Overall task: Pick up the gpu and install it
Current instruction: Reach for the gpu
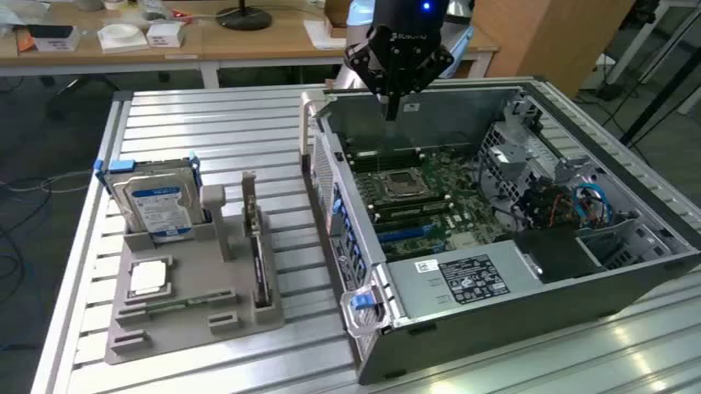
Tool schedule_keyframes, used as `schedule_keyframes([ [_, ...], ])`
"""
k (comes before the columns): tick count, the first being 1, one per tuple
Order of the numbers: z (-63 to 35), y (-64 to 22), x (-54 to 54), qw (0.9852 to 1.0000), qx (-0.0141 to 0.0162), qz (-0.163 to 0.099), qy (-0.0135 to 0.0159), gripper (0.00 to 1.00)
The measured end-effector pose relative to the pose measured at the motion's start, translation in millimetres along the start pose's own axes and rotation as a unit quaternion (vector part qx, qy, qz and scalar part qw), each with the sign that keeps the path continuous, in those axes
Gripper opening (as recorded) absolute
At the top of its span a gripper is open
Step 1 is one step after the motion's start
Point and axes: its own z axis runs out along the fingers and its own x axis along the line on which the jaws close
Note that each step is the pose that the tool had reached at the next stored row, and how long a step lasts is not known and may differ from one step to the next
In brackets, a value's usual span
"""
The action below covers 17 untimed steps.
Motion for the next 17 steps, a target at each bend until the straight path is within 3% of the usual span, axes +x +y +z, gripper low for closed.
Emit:
schedule_keyframes([
  [12,0.0,0.0,0.4,1.0000,0.0000,0.000,0.0000,0.11],
  [17,0.0,-0.5,6.9,1.0000,0.0000,0.000,0.0000,0.11],
])
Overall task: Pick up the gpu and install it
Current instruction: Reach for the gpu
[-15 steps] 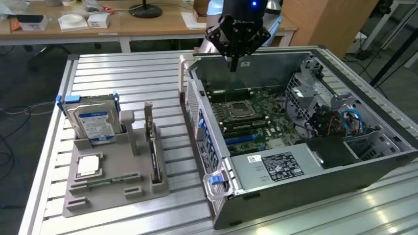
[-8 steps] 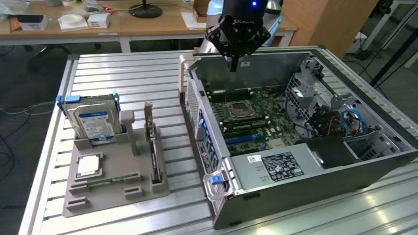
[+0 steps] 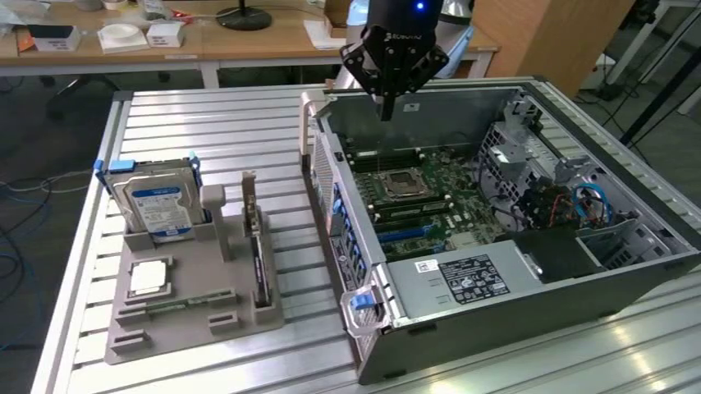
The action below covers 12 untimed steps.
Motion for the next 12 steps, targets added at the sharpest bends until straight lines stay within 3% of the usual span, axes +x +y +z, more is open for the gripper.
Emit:
schedule_keyframes([
  [12,-0.2,-1.8,24.0,1.0000,0.0000,0.000,0.0000,0.11],
])
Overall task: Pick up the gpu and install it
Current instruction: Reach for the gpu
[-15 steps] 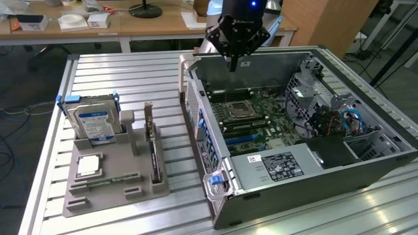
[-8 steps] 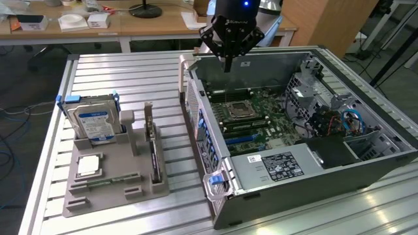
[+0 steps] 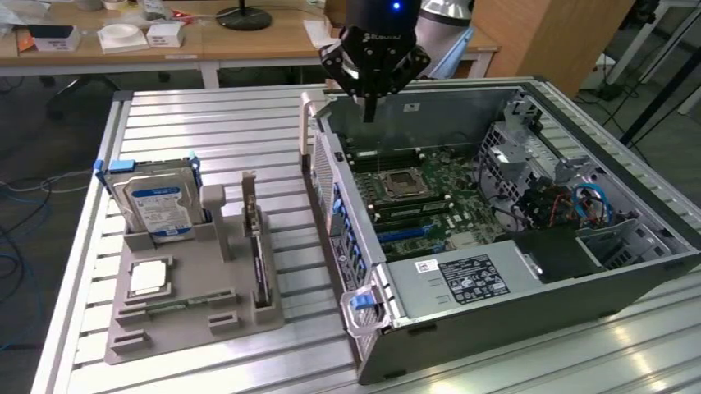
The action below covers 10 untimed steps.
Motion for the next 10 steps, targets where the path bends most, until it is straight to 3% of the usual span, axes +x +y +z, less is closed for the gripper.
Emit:
schedule_keyframes([
  [10,-0.3,-2.1,28.3,1.0000,0.0000,0.000,0.0000,0.11],
])
